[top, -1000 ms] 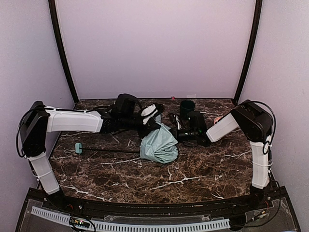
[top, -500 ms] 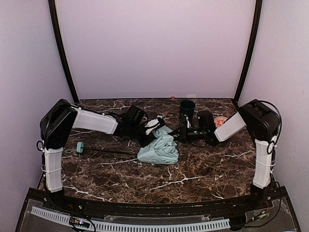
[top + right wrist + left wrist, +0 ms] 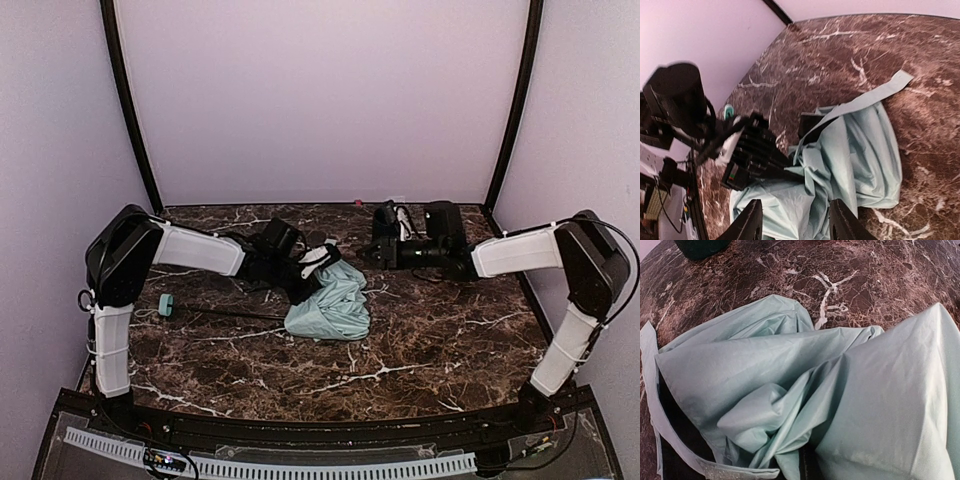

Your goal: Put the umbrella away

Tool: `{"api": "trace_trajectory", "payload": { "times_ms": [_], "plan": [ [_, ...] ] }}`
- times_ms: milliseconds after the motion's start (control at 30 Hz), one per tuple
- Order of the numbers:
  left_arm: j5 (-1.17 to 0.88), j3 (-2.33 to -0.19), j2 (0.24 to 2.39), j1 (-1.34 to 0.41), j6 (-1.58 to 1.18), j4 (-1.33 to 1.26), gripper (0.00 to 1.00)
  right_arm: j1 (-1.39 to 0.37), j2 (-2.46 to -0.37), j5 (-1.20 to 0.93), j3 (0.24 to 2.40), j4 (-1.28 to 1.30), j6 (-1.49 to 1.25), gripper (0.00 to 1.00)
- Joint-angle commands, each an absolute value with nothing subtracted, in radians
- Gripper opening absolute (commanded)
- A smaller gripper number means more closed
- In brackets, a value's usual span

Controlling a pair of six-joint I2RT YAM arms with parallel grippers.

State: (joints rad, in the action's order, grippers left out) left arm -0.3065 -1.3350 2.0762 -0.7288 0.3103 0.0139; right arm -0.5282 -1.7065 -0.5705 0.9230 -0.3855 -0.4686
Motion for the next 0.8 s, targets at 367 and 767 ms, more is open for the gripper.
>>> {"api": "trace_trajectory", "payload": {
  "times_ms": [367, 767],
  "plan": [
    [-0.342, -1.329, 1.914, -0.761, 0.285, 0.129, 0.0, -0.624, -2.012, -0.619, 1.017, -0.242, -0.448, 0.0],
    [-0.475, -1.513, 1.968, -0.715, 0.155, 0.08, 0.0, -0.606, -2.137, -0.66, 1.083, -0.122, -0.416, 0.0]
  ]
}}
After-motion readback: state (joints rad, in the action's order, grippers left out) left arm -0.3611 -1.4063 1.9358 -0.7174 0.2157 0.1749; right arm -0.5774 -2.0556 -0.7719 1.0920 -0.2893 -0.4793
